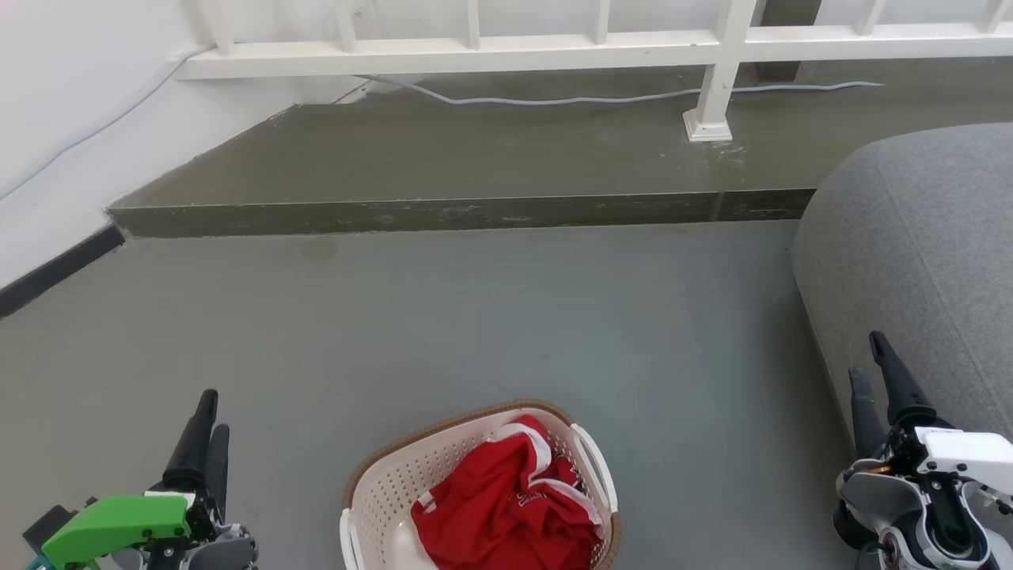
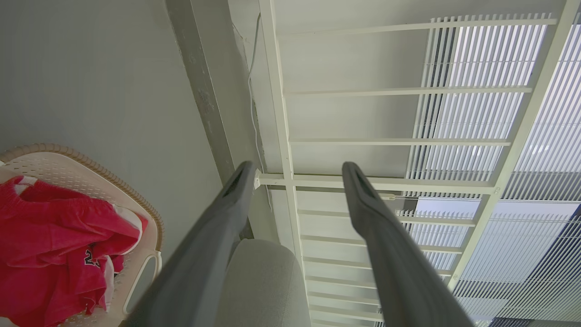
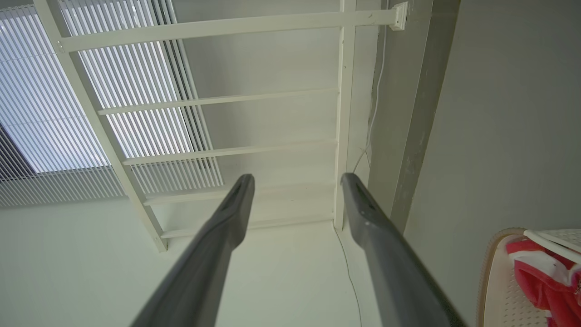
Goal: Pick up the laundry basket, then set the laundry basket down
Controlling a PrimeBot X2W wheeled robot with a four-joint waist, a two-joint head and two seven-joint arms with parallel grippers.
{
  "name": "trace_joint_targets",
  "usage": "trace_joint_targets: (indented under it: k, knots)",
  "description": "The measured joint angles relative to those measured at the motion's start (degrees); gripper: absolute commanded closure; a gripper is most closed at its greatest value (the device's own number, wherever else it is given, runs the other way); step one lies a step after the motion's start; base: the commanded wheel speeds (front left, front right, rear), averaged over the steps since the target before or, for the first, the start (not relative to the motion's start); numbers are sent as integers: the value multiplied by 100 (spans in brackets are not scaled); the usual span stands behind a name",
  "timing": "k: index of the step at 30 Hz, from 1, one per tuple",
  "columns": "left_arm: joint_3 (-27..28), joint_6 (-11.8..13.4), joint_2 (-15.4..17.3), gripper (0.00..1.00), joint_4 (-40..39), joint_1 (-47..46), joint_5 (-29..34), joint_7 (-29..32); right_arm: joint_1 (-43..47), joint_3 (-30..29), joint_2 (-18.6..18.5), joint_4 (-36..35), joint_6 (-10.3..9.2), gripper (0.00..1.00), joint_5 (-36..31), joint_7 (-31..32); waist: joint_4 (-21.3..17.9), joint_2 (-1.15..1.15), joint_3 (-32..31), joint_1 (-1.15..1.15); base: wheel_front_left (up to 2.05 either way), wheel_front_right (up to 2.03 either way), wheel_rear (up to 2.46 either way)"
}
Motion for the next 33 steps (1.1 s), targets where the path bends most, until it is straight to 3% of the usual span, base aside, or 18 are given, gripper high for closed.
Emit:
trace_joint_targets:
  k: [13,23,33]
  knots:
    - [-143,-1,16,0,-163,-52,274,-168,-9,108,-77,-11,0,0,-436,-226,0,0,19,0,0,0,0]
    - [-433,-1,238,0,-292,-160,1040,-476,-117,344,-283,-12,-8,0,-1400,-465,-6,0,52,0,0,0,0]
    - [-715,-1,441,0,-308,-354,2017,-702,-235,593,-437,-64,-216,0,-2438,-628,-13,0,77,0,0,0,0]
